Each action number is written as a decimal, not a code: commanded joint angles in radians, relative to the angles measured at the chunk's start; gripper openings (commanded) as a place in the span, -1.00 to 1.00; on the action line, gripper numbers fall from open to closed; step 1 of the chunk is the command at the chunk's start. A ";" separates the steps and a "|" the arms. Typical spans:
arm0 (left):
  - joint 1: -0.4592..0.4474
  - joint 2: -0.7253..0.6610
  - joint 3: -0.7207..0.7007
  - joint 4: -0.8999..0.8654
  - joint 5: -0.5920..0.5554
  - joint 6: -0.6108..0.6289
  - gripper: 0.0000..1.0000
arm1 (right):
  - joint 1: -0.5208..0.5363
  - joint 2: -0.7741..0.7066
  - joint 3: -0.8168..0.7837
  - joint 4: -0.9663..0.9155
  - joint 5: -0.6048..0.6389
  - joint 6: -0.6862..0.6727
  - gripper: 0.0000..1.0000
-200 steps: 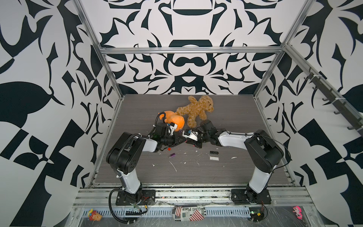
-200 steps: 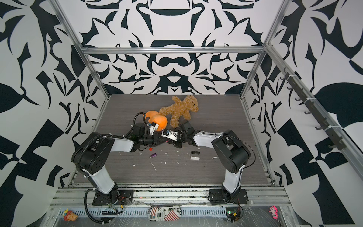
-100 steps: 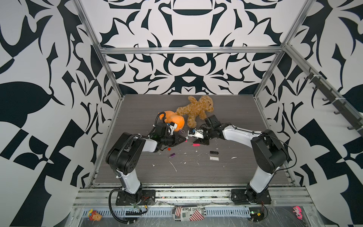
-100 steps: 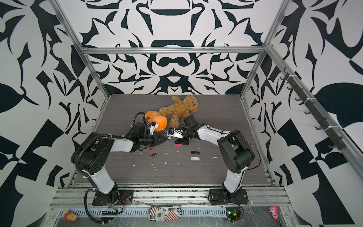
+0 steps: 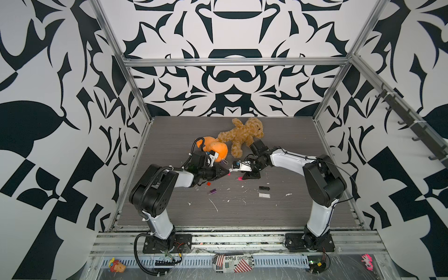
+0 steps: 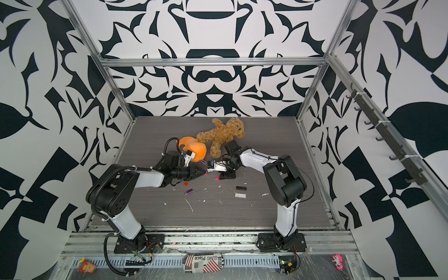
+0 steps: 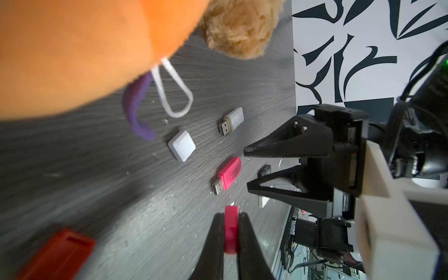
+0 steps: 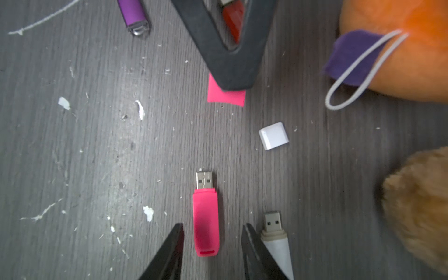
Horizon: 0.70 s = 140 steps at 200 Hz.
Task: Close the usb drive cover
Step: Pick up the USB drive from the center of the board.
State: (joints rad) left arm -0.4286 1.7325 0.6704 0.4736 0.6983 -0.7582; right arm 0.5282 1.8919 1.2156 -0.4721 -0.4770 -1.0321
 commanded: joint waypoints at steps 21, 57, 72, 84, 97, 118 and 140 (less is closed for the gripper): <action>0.001 -0.028 0.027 -0.044 -0.005 0.022 -0.80 | 0.010 0.040 0.076 -0.093 0.001 -0.022 -0.14; 0.001 -0.026 0.034 -0.057 -0.005 0.026 -0.80 | 0.015 0.058 0.085 -0.105 0.000 -0.026 -0.16; 0.001 -0.023 0.036 -0.058 -0.005 0.027 -0.80 | 0.018 0.067 0.090 -0.110 0.014 -0.028 -0.21; 0.001 -0.021 0.038 -0.059 -0.005 0.027 -0.80 | 0.020 0.079 0.099 -0.127 0.023 -0.029 -0.27; 0.001 -0.021 0.039 -0.059 -0.003 0.026 -0.80 | 0.023 0.088 0.106 -0.139 0.036 -0.030 -0.33; 0.001 -0.021 0.039 -0.059 -0.005 0.025 -0.80 | 0.027 0.092 0.105 -0.142 0.050 -0.030 -0.39; 0.001 -0.022 0.038 -0.059 -0.005 0.023 -0.80 | 0.027 0.086 0.098 -0.131 0.057 -0.027 -0.48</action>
State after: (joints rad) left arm -0.4286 1.7325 0.6876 0.4255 0.6956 -0.7395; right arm 0.5468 1.9869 1.2987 -0.5713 -0.4381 -1.0534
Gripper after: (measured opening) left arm 0.120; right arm 0.282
